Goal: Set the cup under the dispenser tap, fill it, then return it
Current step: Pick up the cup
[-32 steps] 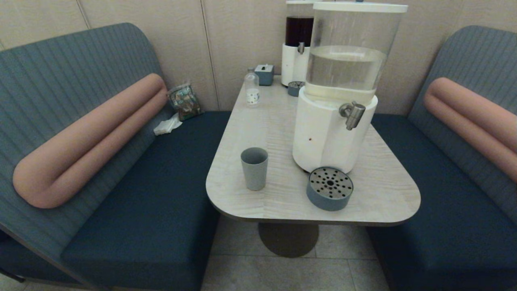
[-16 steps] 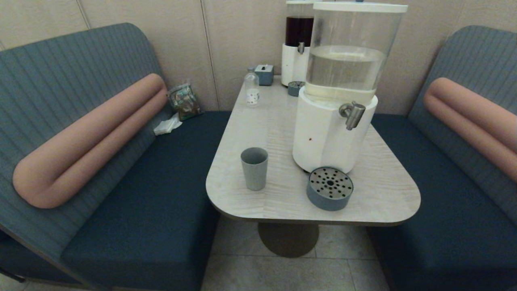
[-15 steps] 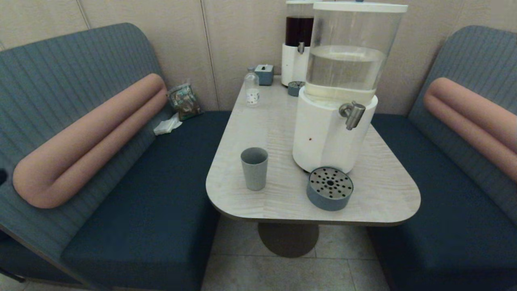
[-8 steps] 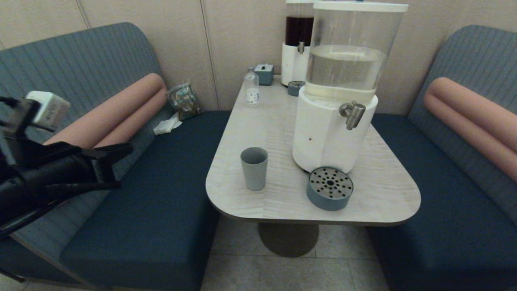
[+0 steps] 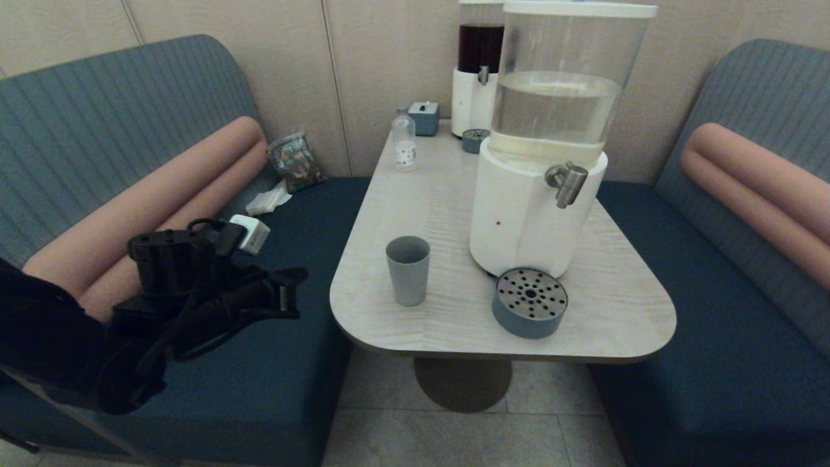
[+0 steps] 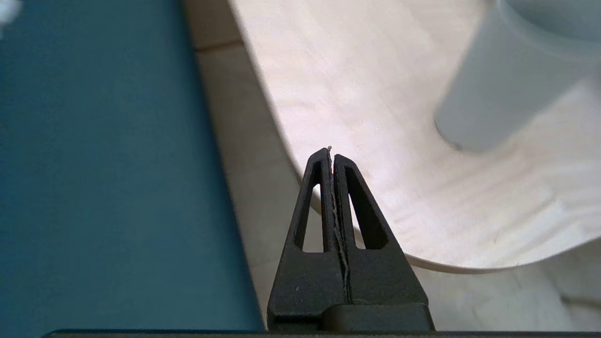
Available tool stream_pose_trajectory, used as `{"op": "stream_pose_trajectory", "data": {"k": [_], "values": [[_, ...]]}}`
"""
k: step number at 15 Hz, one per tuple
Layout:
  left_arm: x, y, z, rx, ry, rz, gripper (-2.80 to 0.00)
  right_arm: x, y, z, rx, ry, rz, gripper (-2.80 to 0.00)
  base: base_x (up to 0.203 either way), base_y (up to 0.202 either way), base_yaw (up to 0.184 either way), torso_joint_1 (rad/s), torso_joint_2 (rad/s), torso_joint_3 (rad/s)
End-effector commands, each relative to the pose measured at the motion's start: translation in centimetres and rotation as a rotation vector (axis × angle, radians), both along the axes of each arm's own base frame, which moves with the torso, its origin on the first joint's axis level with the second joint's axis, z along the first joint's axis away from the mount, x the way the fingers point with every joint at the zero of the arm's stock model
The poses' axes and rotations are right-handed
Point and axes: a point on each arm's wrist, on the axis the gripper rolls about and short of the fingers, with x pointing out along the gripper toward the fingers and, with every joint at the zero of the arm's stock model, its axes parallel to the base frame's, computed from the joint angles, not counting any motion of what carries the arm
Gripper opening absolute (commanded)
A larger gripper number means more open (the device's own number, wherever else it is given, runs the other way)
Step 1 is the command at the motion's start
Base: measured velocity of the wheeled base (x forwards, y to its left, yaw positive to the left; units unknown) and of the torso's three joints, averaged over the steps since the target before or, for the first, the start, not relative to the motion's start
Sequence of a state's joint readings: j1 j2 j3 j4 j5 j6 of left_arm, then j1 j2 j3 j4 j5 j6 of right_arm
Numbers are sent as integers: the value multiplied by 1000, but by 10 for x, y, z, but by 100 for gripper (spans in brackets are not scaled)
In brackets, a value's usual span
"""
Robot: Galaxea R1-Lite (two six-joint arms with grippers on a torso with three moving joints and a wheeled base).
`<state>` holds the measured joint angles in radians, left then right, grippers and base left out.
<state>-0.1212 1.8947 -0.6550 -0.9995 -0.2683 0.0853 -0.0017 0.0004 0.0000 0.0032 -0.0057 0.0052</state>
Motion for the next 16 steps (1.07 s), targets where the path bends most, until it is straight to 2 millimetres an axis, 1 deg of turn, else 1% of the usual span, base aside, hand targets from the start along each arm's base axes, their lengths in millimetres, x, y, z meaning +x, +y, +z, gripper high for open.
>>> {"op": "stream_pose_trajectory", "data": {"k": [1, 2, 5, 7, 9, 12, 14, 16], "values": [[9, -9, -25, 18, 61, -27, -280, 0, 0, 0, 1, 1, 0, -280, 0, 0, 0, 0, 0, 0], [10, -11, -27, 25, 57, -34, 0, 0, 0, 0, 1, 1, 0, -280, 0, 0, 0, 0, 0, 0], [7, -16, -22, 14, 6, -49, 0, 0, 0, 0, 0, 0, 0, -280, 0, 0, 0, 0, 0, 0], [-1, -25, -26, 9, -22, -80, 0, 0, 0, 0, -1, 1, 0, -280, 0, 0, 0, 0, 0, 0], [-5, -35, -34, 10, -24, -108, 0, 0, 0, 0, -1, 1, 0, -280, 0, 0, 0, 0, 0, 0], [-10, -41, -31, 3, -57, -127, 0, 0, 0, 0, 1, 1, 0, -280, 0, 0, 0, 0, 0, 0], [-15, -44, -35, 0, -76, -126, 0, 0, 0, 0, 1, 1, 0, -280, 0, 0, 0, 0, 0, 0], [-14, -47, -43, -5, -97, -131, 0, 0, 0, 0, 0, 1, 1, -280, 0, 0, 0, 0, 0, 0]]}}
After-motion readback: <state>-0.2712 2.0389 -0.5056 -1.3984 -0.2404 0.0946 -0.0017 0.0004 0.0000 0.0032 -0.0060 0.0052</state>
